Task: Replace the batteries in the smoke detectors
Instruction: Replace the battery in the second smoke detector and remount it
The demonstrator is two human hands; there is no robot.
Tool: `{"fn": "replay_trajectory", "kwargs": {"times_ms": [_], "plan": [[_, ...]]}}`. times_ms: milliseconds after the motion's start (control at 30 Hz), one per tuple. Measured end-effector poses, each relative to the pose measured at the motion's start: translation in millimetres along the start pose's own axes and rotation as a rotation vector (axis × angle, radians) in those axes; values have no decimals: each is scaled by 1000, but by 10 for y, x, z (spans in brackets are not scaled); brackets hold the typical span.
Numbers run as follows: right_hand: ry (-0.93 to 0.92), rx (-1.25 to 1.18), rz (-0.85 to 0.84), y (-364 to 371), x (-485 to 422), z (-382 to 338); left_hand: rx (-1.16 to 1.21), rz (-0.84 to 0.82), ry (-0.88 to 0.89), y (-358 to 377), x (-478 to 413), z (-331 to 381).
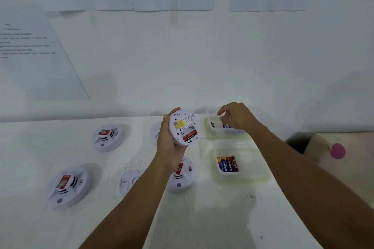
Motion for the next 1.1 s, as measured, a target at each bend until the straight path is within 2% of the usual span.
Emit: {"fn": "replay_trajectory", "kwargs": {"times_ms": [67,267,800,1000,1100], "plan": [[-11,65,-70,87,-140,40,-5,2,-9,4,-28,-20],[-17,49,-205,280,-247,-15,-20,-4,-19,23,-100,-60],[37,104,-146,391,-256,-12,-37,-15,-9,15,-124,-55],[121,-93,-130,243,-239,26,-47,-14,4,-1,-99,-16],[135,-199,-69,47,-184,10,-36,-26,-4,20,-71,-4]]}}
Point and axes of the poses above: each hand's wrist, its own x-axis away from the middle knuckle, its own y-axis out of the palm, z = x × y, the point moved 2 cm from there along -x, towards the middle knuckle, and after that the axes turned 15 degrees about z, right-handed, at the moved point
